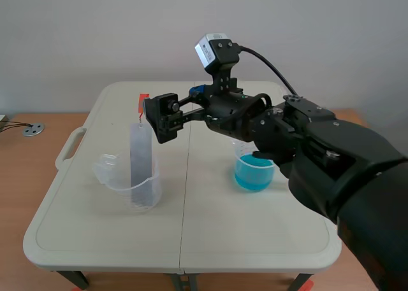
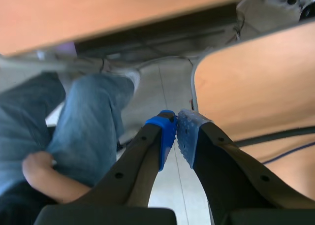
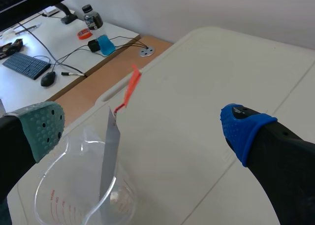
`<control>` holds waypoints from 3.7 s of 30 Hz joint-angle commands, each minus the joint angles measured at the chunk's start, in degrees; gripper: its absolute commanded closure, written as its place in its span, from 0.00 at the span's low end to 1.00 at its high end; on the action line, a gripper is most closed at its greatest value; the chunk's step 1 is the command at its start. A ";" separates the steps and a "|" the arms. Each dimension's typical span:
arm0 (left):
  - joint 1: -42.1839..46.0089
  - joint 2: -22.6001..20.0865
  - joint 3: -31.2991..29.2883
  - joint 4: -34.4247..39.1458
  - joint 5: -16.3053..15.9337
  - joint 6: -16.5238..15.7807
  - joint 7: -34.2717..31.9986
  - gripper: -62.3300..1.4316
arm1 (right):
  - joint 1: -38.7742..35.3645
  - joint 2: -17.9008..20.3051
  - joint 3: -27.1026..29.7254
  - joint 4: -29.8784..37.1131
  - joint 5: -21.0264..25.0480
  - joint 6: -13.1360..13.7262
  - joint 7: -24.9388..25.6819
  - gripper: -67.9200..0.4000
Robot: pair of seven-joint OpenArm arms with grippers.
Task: Hold the metal plate by the orange handle, dip it into the blue solution, take it out and point at it, then put the plate back in the beaker on the left.
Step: 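Lift the metal plate out of the left beaker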
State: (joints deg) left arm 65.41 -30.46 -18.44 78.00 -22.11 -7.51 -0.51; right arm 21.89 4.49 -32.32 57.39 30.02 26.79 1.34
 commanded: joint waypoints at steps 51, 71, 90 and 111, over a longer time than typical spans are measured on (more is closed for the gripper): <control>-6.56 2.03 15.28 -20.24 5.66 -3.21 -12.96 0.88 | 13.18 -10.82 -2.69 -16.81 6.40 1.38 -7.02 0.98; -6.56 2.03 15.28 -20.31 5.66 -3.39 -12.94 0.88 | 12.04 -10.03 -2.69 -16.15 8.17 15.39 -3.87 0.97; -6.56 2.03 15.28 -20.31 5.66 -3.41 -12.52 0.88 | 2.60 -3.65 -2.62 5.64 8.17 15.93 -4.90 0.97; -7.26 1.79 14.43 -19.61 5.60 -3.74 -12.55 0.88 | -3.08 8.26 0.46 32.72 16.13 14.78 -8.87 0.97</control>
State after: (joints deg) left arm 58.35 -28.71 -3.11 57.36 -16.49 -11.09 -12.47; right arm 18.17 12.47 -32.62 89.30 45.19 41.39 -7.94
